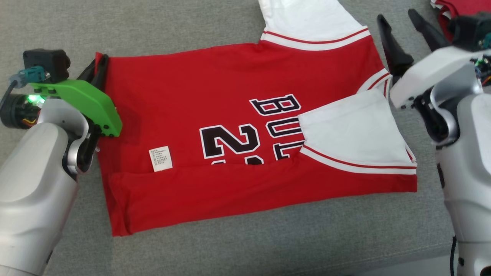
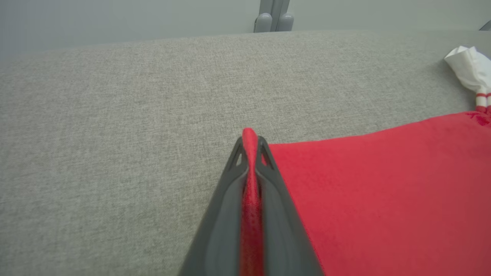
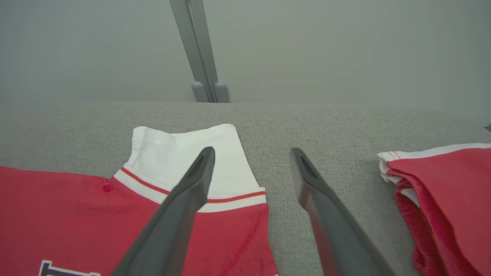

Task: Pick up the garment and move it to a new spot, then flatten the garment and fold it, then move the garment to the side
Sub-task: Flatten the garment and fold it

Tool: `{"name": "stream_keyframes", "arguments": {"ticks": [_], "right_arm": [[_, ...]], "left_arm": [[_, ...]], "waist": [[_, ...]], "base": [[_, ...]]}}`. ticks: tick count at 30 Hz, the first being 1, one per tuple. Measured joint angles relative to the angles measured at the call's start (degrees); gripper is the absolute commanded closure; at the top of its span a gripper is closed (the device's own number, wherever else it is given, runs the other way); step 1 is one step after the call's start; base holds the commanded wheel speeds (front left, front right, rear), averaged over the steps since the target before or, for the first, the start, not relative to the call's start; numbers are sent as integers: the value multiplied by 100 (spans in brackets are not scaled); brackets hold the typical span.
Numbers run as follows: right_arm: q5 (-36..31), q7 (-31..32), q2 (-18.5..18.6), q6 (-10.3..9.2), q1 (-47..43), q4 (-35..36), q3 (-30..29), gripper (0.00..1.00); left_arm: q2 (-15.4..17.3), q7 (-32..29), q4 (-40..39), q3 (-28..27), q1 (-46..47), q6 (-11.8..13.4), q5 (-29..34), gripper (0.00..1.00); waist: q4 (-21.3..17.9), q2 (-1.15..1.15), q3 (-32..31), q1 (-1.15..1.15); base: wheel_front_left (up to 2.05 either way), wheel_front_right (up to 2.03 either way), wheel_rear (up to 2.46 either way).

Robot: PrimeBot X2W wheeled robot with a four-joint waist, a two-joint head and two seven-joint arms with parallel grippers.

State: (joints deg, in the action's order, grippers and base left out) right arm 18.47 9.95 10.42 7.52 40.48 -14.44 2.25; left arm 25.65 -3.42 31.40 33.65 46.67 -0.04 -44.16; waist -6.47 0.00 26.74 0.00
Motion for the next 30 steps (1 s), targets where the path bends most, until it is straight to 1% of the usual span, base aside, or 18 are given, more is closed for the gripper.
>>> {"name": "stream_keyframes", "arguments": {"ticks": [3,8,14,21,25,29,30], "right_arm": [[-20,307,73,0,575,-445,5,0],[-330,650,350,0,1473,-1292,97,0],[-541,894,433,0,2192,-2337,2,0],[-801,860,359,0,2707,-3260,79,0],[-966,724,318,0,2959,-3623,96,0],[-1099,570,264,-1,3131,-3936,160,0],[-1107,557,249,-4,3165,-3994,188,35]], "left_arm": [[-101,101,-211,52,71,-14,54,100],[-327,259,-564,212,159,-33,187,100],[-593,378,-867,377,233,-71,249,100],[-705,459,-1010,448,330,-69,312,100],[-722,474,-1005,479,343,-69,313,100],[-717,464,-982,490,415,-69,314,100],[-716,452,-981,490,426,-69,314,100]], "waist": [[155,0,43,0],[491,0,160,0],[909,0,357,0],[1245,0,659,0],[1324,0,794,0],[1317,0,842,0],[1308,0,842,0]], "base": [[0,0,0],[0,0,0],[0,0,0],[0,0,0],[0,0,0],[0,0,0],[0,0,0]]}}
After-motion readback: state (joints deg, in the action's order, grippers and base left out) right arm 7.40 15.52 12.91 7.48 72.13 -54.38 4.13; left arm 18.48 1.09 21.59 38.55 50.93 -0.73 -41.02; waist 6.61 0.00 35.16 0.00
